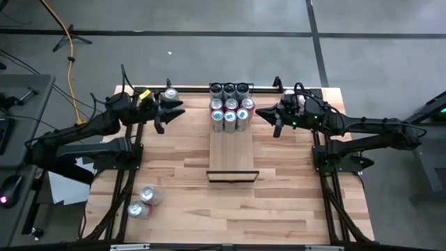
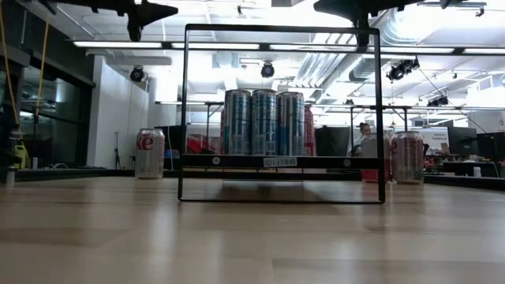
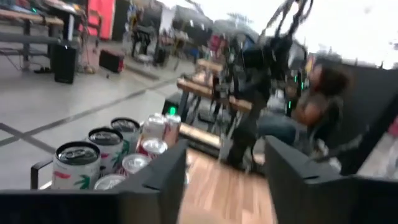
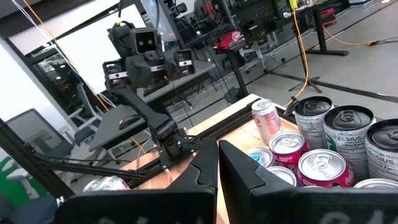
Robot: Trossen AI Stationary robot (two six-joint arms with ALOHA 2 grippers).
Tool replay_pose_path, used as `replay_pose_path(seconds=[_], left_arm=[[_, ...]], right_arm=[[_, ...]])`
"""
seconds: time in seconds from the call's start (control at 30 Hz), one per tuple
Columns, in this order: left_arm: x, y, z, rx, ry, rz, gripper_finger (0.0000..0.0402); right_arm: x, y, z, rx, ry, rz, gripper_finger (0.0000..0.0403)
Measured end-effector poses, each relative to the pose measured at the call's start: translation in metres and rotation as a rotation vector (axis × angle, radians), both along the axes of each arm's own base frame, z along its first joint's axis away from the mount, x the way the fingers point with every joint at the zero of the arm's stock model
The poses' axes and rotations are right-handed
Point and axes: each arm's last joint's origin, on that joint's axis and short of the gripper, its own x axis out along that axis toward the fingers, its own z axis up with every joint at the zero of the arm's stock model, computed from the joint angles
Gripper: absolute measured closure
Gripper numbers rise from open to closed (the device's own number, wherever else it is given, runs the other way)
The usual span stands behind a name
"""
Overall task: Place canned beverage on shelf
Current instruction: Put the bottom left red-silver soda can on the shelf
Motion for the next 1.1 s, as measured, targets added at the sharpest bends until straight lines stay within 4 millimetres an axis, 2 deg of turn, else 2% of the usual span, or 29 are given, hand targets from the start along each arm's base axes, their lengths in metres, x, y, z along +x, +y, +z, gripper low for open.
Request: replay_pose_path(seconds=[0.2, 0.4, 0.6, 0.77, 0.93, 1.1], left_arm=[[-0.003, -0.002, 0.017, 0.052, 0.082, -0.008, 0.0149], [-0.006, -0.003, 0.021, 0.036, 0.155, -0.011, 0.0101], [-0.008, -0.006, 0.024, -0.054, 0.267, -0.027, 0.0092], [-0.005, -0.017, 0.040, -0.189, 0.414, -0.094, 0.0092], [0.000, -0.037, 0.048, -0.387, 0.709, -0.116, 0.0092], [-0.003, -0.067, 0.042, -0.587, 1.040, -0.058, 0.0092]], right_arm=[[0.000, 0.000, 0.000, -0.007, 0.002, -0.002, 0.0402], [0.000, -0.001, 0.000, 0.000, 0.000, -0.022, 0.0402], [0.000, -0.002, 0.000, -0.001, 0.000, -0.047, 0.0402], [-0.001, -0.003, 0.000, -0.012, 0.007, -0.087, 0.0402], [-0.001, -0.003, -0.003, -0.010, 0.033, -0.104, 0.0402], [-0.002, -0.003, -0.009, -0.003, 0.097, -0.103, 0.0402]])
